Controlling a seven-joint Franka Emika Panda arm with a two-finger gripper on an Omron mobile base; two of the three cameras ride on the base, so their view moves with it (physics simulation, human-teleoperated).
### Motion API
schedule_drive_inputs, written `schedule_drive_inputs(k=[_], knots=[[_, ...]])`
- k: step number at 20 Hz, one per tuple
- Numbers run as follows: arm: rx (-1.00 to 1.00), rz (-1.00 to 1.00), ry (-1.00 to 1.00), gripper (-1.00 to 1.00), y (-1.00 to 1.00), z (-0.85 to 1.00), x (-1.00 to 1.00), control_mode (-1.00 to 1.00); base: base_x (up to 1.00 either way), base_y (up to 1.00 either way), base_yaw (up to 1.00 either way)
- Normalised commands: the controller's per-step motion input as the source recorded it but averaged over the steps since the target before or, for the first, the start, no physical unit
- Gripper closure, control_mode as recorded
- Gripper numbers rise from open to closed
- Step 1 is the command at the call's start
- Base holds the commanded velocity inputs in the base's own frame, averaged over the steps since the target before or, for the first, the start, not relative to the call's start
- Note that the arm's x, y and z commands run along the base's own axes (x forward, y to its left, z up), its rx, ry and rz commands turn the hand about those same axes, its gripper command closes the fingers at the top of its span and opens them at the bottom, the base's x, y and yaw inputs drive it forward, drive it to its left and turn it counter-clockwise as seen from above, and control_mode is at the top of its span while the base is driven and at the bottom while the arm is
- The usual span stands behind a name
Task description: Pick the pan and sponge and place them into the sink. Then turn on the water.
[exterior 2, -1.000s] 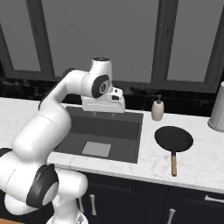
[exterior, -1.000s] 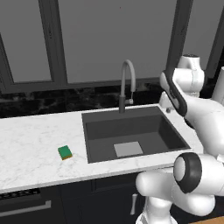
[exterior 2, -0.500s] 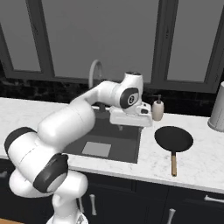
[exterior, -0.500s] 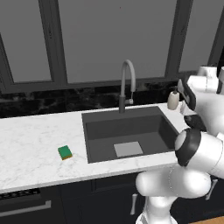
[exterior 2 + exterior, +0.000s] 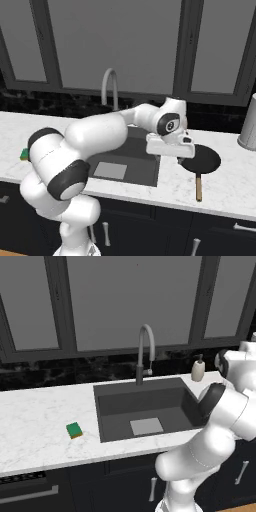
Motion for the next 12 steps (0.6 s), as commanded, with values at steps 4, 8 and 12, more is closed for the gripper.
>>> schedule_drive_inputs(k=[4, 8, 12], knots=[[0.04, -0.03, 0.01, -1.00, -0.33, -0.03, 0.00, -1.00, 0.00, 0.00, 0.00], [0.05, -0.01, 0.02, -1.00, -0.37, -0.10, 0.02, -1.00, 0.00, 0.00, 0.00], [0.06, 0.00, 0.04, -1.00, -0.47, -0.24, 0.10, -1.00, 0.00, 0.00, 0.00]])
